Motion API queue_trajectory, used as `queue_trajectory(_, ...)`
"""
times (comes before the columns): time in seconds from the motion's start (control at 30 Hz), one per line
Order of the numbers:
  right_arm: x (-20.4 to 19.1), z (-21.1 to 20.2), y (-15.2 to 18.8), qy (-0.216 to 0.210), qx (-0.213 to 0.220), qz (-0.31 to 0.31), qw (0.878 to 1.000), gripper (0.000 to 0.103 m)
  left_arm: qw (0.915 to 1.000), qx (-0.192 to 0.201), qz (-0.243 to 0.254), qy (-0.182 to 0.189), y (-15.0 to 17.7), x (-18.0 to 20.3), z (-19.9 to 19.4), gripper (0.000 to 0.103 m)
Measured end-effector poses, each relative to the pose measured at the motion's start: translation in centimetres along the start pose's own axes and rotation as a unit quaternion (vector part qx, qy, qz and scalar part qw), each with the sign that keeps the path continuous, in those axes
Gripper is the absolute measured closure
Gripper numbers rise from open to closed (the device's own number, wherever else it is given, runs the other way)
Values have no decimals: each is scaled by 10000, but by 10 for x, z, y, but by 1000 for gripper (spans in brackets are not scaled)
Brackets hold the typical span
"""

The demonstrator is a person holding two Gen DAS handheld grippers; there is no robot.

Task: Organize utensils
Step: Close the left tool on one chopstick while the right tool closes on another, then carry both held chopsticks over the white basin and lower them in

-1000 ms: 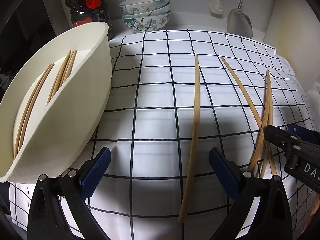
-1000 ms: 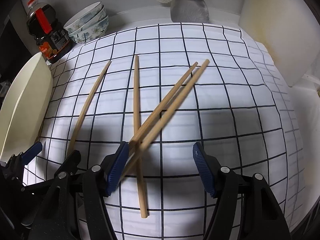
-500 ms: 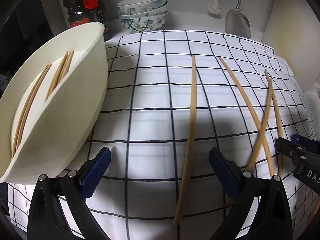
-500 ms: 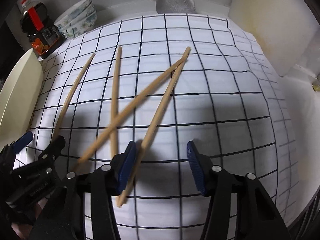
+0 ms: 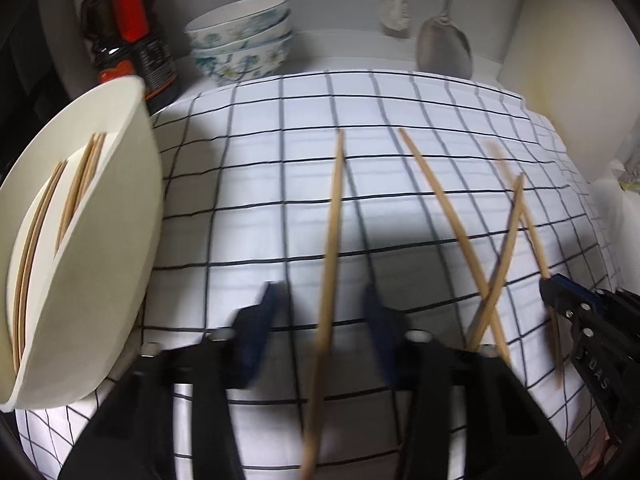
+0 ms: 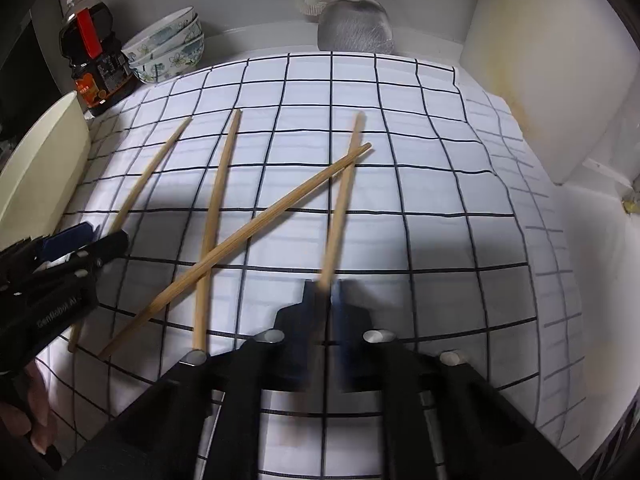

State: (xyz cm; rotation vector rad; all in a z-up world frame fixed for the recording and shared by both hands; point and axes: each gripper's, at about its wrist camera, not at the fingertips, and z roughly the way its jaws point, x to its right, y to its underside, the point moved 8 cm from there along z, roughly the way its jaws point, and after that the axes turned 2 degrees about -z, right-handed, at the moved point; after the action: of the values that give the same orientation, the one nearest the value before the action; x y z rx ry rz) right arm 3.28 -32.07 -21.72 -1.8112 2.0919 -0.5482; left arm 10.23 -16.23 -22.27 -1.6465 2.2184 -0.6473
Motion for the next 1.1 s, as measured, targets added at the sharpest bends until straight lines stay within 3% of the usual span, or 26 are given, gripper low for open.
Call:
queue_trajectory(0.03,1,-1,1,-44,-6,28,10000,97,10000,0,52,40,0,4,0,90)
queue_trajectory(0.07,1,0,0,-60,-7,55,10000,97,9999,-7,85,68,0,5,-1,96)
queue_trajectory(0.4,25,-23,11,-188,168,601,9979,97,9992,24,-83,389,3,7,-22,96)
queue_trajectory(0.8,48,-102,-26,-156,956,855,9916,97,9966,424,-257,652,-26,-10,-85,96)
queue_trajectory(1.1,1,-137,-45,-565,1142,601,9900,97,9951,637,-391,653,-34,-46,-120,96)
